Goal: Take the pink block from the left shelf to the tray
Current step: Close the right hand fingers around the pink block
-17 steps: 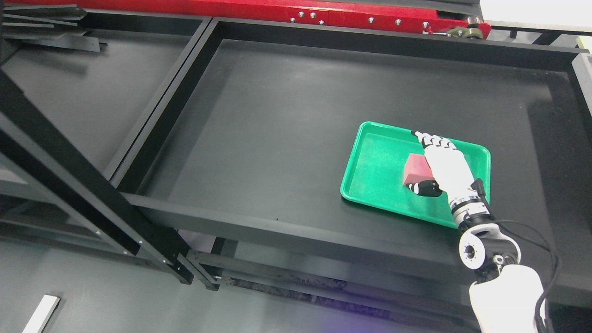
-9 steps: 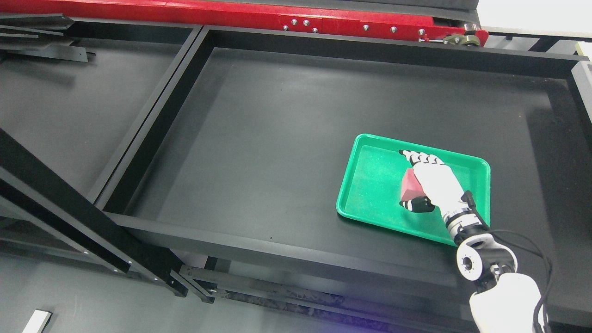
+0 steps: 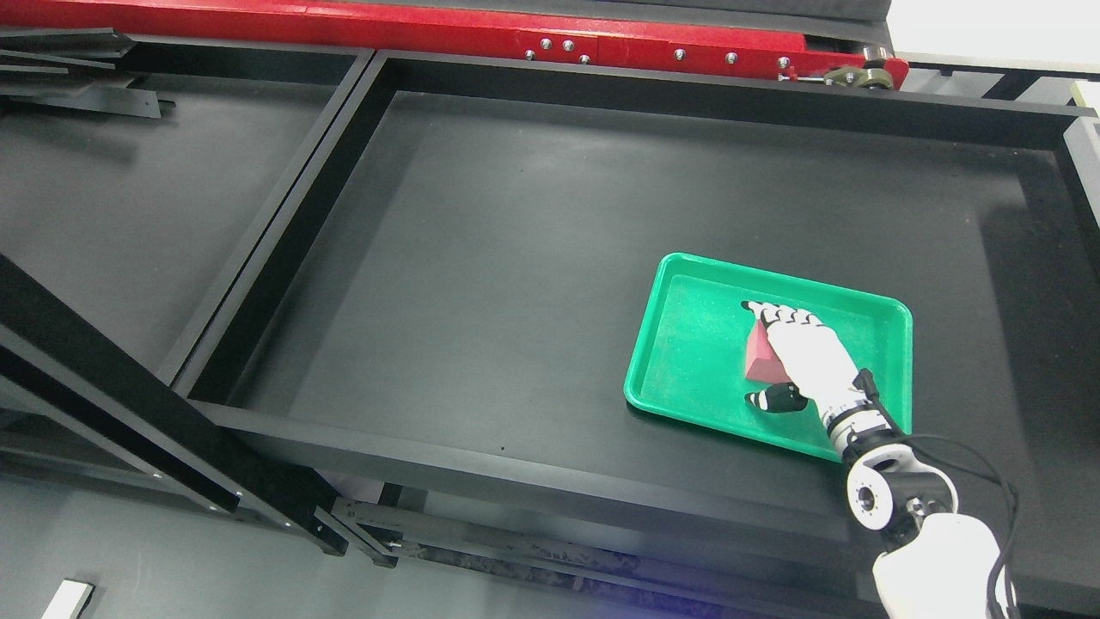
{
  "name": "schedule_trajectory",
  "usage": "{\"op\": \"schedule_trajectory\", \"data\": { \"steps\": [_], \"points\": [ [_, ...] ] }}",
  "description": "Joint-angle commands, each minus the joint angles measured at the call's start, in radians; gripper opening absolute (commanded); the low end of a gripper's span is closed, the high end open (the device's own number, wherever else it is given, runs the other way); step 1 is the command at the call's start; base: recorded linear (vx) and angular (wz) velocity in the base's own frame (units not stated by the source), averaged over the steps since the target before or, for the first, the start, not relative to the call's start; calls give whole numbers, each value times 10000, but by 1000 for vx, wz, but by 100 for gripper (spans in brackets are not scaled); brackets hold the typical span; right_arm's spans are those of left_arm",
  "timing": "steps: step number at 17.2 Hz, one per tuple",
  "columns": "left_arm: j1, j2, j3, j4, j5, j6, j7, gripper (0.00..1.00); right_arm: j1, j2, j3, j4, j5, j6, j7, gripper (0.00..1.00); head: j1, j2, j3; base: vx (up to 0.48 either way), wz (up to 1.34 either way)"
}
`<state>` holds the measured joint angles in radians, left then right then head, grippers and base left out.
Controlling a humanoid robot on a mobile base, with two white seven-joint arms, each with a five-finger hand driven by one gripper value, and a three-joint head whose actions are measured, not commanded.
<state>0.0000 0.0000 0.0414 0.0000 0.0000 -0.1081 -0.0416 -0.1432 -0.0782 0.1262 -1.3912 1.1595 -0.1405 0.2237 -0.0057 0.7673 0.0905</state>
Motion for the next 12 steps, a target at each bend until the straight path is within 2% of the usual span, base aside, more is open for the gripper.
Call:
{"op": "schedule_trajectory", "data": {
  "steps": [1,3,4,6,8,9,12],
  "points": [
    [-231,174,0,-175,-15,-8,2,100,-117,-77,88,827,1,70,-12,94,0,0,0,0,0],
    [-231,174,0,-175,-15,-8,2,100,-148,-77,88,842,1,162,-12,82,0,0,0,0,0],
    [-231,174,0,-175,-15,-8,2,100,-163,-77,88,842,1,162,-12,72,0,0,0,0,0],
    [-231,174,0,-175,-15,-8,2,100,-163,-77,88,842,-14,162,-12,48,0,0,0,0,0],
    [-231,174,0,-175,-15,-8,2,100,-163,-77,42,842,-59,101,-12,16,0,0,0,0,0],
    [-231,174,0,-175,-15,-8,2,100,-194,-77,12,858,-60,70,-43,4,0,0,0,0,0],
    [-231,174,0,-175,-15,-8,2,100,-332,-93,-19,919,-60,55,-227,0,0,0,0,0,0]
  ]
}}
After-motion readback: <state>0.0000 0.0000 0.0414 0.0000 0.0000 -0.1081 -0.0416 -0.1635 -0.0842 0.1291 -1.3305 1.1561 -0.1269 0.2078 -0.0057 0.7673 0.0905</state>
